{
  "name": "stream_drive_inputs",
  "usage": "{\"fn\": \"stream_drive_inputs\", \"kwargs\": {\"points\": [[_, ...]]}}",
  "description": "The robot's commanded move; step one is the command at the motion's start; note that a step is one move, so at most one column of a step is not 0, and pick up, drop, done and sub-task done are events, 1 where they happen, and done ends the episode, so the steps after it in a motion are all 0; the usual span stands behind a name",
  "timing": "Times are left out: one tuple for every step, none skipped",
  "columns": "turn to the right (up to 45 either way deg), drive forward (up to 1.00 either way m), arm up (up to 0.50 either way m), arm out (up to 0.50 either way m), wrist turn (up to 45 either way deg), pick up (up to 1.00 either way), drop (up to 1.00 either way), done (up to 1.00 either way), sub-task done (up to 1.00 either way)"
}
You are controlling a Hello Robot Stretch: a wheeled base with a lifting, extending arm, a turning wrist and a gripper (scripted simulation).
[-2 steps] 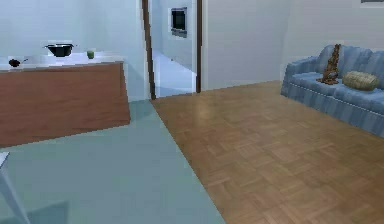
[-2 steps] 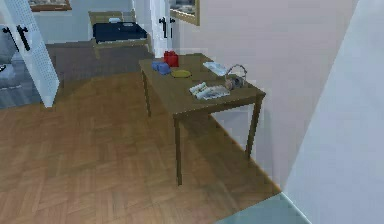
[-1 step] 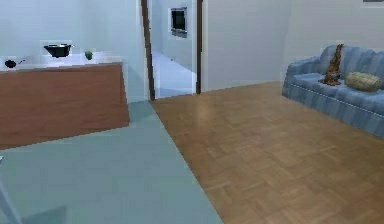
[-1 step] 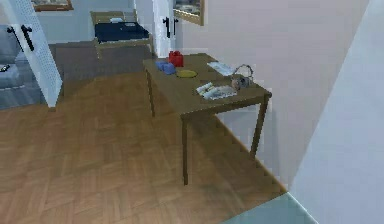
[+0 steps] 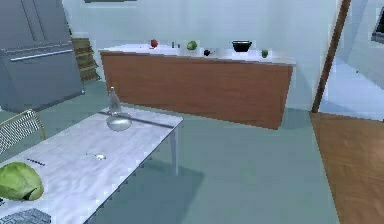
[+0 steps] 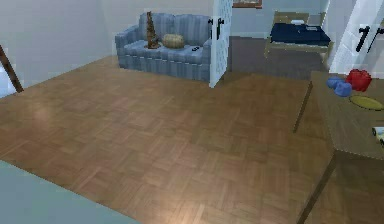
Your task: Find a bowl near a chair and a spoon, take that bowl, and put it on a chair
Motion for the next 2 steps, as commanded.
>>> {"fn": "stream_drive_inputs", "kwargs": {"points": [[-3.0,0.00,0.00,0.00,0.0,0.00,0.00,0.00,0.00],[0.0,0.50,0.00,0.00,0.0,0.00,0.00,0.00,0.00]]}}
